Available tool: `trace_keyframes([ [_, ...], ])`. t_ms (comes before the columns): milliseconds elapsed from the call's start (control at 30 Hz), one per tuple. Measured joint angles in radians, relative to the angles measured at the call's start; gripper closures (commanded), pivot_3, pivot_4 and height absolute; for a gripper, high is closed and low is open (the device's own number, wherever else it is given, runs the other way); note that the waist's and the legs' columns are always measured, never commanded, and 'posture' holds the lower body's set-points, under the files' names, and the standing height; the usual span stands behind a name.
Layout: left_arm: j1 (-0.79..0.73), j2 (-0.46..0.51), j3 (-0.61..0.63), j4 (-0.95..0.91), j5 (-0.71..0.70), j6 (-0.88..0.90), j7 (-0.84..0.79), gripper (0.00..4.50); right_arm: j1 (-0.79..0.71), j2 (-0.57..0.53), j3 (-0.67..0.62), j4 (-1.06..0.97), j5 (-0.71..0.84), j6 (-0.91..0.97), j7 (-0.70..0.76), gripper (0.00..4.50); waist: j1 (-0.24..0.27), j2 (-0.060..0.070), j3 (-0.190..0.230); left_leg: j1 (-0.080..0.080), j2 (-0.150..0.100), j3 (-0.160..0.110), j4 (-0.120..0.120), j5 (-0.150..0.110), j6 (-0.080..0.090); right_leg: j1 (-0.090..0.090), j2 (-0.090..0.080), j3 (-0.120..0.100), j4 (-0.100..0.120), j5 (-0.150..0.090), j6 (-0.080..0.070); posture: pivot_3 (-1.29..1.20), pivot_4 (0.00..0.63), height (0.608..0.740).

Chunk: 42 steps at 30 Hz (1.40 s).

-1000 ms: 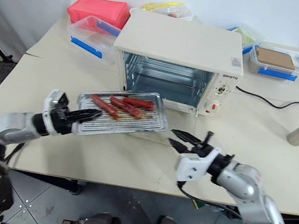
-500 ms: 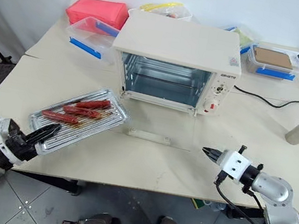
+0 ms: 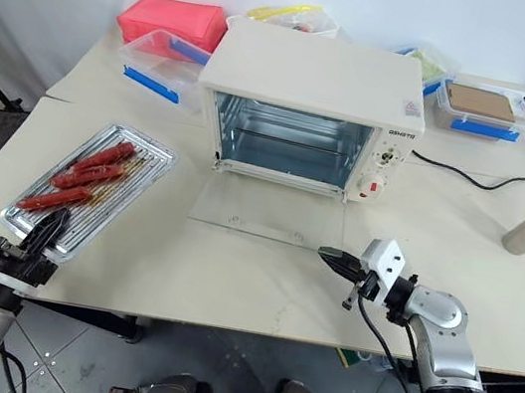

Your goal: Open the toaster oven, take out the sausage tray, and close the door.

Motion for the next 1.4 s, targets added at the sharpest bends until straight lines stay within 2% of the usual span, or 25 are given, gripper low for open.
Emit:
trace_keyframes([
  [167,0.023,0.002,-0.013,-0.019,0.000,0.004,0.016,4.50,-0.038,0.025,-0.103,-0.134,0.137,0.126,-0.079,4.43,0.016,0.000,0.000,0.000,0.000,0.000,0.000,-0.001,0.001,0.000,0.000,0.000,0.000,0.000,0.000,0.00,0.150,0.740],
  [300,0.003,0.003,-0.013,-0.021,0.000,-0.008,0.026,4.50,-0.131,0.022,-0.201,-0.226,0.354,0.320,-0.139,4.43,0.022,0.000,0.000,-0.001,0.000,0.000,0.000,-0.001,0.002,0.000,0.000,0.000,-0.001,0.000,0.000,0.00,0.150,0.740],
  [400,-0.010,0.004,-0.033,-0.025,0.000,-0.005,0.030,4.50,-0.144,-0.005,-0.237,-0.263,0.389,0.365,-0.146,4.43,0.033,-0.001,-0.001,-0.002,0.000,0.000,0.000,-0.003,0.004,0.000,0.000,0.000,-0.003,0.000,0.000,0.00,0.150,0.740],
  [500,-0.016,0.024,-0.070,-0.023,0.000,0.013,0.036,4.50,-0.058,-0.043,-0.233,-0.285,0.362,0.361,-0.078,4.43,0.046,-0.001,-0.001,-0.003,-0.002,-0.001,0.000,-0.004,0.005,0.000,0.000,0.000,-0.005,0.000,0.000,0.00,0.150,0.740],
  [633,-0.003,0.119,-0.148,0.000,0.000,0.087,0.016,4.50,0.098,-0.103,-0.235,-0.312,0.317,0.337,0.041,3.56,0.046,-0.001,-0.001,-0.003,-0.003,0.000,0.000,-0.005,0.006,0.001,0.000,0.002,-0.007,0.001,0.002,0.00,0.150,0.740],
  [833,-0.017,0.283,-0.279,0.134,0.000,0.209,-0.068,4.50,0.288,-0.140,-0.263,-0.369,0.273,0.241,0.190,1.50,0.041,-0.001,-0.001,0.000,-0.001,0.001,0.000,-0.004,0.005,0.002,0.001,0.003,-0.006,0.001,0.002,0.00,0.150,0.740],
  [967,-0.133,0.439,-0.481,0.275,0.000,0.316,-0.118,4.50,0.431,-0.155,-0.326,-0.393,0.243,0.173,0.242,0.20,0.052,-0.001,-0.001,0.000,-0.003,0.000,0.000,-0.004,0.005,0.003,0.001,0.004,-0.007,0.001,0.002,0.00,0.150,0.740],
  [1100,-0.317,0.481,-0.666,0.414,0.011,0.376,-0.157,4.50,0.472,-0.154,-0.352,-0.415,0.226,0.157,0.229,0.08,0.051,-0.001,-0.001,0.000,-0.003,0.001,0.001,-0.004,0.005,0.003,0.001,0.005,-0.007,0.002,0.003,0.00,0.150,0.740],
  [1200,-0.418,0.488,-0.757,0.500,0.048,0.422,-0.214,4.50,0.499,-0.153,-0.358,-0.446,0.219,0.147,0.205,0.08,0.045,0.001,-0.002,0.000,-0.003,0.001,0.000,-0.004,0.005,0.002,0.001,0.004,-0.006,0.002,0.003,0.00,0.150,0.740],
  [1300,-0.507,0.480,-0.814,0.559,0.147,0.463,-0.278,4.50,0.538,-0.141,-0.375,-0.461,0.210,0.142,0.182,0.08,0.048,0.001,-0.002,-0.001,-0.004,0.002,0.000,-0.003,0.004,0.002,0.002,0.004,-0.007,0.002,0.003,0.00,0.150,0.740],
  [1400,-0.627,0.444,-0.878,0.620,0.329,0.488,-0.389,4.50,0.588,-0.123,-0.402,-0.498,0.204,0.129,0.151,0.08,0.065,0.002,-0.003,0.000,-0.005,0.005,0.001,-0.002,0.004,0.005,0.002,0.004,-0.008,0.002,0.004,0.00,0.150,0.740],
])
